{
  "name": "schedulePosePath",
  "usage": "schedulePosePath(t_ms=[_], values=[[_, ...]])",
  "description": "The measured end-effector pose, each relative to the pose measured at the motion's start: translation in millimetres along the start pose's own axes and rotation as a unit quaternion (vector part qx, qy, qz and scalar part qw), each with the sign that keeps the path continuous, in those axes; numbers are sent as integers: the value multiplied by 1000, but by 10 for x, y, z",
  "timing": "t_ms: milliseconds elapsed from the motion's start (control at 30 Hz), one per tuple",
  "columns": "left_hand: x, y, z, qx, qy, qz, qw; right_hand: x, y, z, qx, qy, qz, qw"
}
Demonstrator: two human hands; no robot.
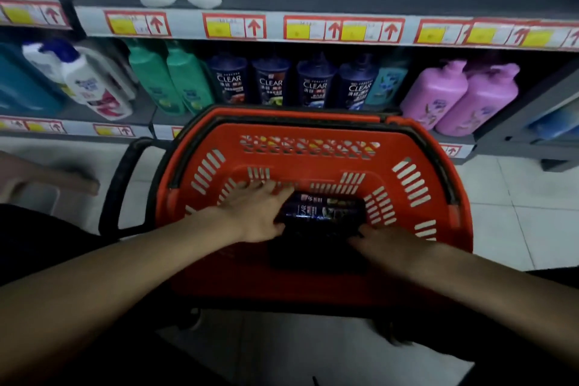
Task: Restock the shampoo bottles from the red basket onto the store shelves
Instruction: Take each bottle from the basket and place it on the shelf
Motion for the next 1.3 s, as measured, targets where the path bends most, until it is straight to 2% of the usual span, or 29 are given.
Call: schedulePosePath(t_ms=[133, 433, 700, 933, 1033, 1300], values=[[-51, -112, 20, -17, -21, 56, 998, -62, -63, -52, -24, 10, 39, 999], [-34, -92, 106, -52, -35, 71, 995, -278, -168, -225, -78, -36, 55, 995], [54, -41, 116, -42, -38, 64, 996, -746, -117, -91, -83, -55, 7, 995], [113, 44, 123, -54, -48, 42, 996, -1068, -53, 419, -105, 11, -9, 994], [123, 55, 146, -55, -48, 44, 996, -1205, -79, 647, -133, 35, 12, 990], [127, 83, 188, -48, -45, 45, 997, -1348, -127, 869, -102, 64, -3, 993]])
Point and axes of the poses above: each hand's wrist, its own x-axis away from the middle knuckle, its own y-axis out of the back of the hand, z = x × y, the point moved 6 cm from there along -x, towards the middle knuckle, and after that the axes turned 4 degrees about -y, right-handed, at the moved point
